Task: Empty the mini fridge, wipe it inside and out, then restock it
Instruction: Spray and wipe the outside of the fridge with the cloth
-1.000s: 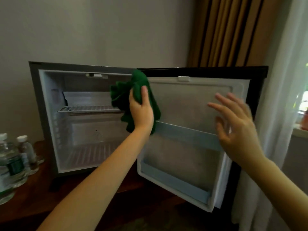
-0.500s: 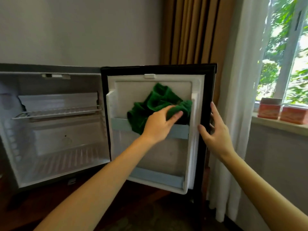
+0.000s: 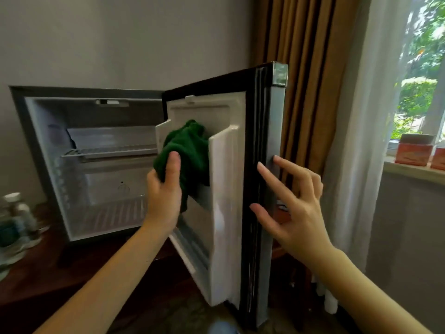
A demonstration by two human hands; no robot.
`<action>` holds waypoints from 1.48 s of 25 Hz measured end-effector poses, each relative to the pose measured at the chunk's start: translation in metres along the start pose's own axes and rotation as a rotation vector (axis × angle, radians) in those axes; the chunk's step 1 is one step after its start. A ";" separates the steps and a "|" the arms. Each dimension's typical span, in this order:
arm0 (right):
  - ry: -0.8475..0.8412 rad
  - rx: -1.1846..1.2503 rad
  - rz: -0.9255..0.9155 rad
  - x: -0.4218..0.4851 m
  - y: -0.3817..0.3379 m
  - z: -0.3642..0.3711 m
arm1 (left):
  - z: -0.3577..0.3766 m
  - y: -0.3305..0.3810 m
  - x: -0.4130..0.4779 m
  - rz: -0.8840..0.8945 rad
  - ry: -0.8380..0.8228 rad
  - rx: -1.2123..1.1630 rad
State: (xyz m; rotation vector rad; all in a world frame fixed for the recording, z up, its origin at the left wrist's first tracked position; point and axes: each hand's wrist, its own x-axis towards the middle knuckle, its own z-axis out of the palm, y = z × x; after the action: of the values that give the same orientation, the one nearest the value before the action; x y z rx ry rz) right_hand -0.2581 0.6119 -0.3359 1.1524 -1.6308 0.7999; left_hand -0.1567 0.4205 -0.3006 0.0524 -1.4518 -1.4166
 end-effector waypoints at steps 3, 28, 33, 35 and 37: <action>0.010 -0.011 -0.227 0.015 -0.047 0.017 | -0.054 0.029 -0.004 -0.135 0.227 -0.110; -0.392 -0.454 -0.809 0.192 -0.283 0.319 | -0.290 -0.017 -0.045 -0.817 0.740 -0.530; -0.420 -0.447 -0.780 0.205 -0.279 0.358 | -0.287 -0.041 -0.018 -0.906 0.594 -0.486; -0.437 -0.436 -0.778 0.211 -0.277 0.368 | -0.284 -0.051 -0.009 -0.980 0.552 -0.448; -0.442 -0.431 -0.787 0.214 -0.276 0.377 | -0.279 -0.060 -0.002 -1.027 0.506 -0.401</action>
State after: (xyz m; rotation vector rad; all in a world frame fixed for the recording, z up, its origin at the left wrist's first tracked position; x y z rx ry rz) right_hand -0.1440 0.1163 -0.2638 1.5421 -1.3945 -0.3146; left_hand -0.0059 0.2098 -0.4196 0.9383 -0.6690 -2.2636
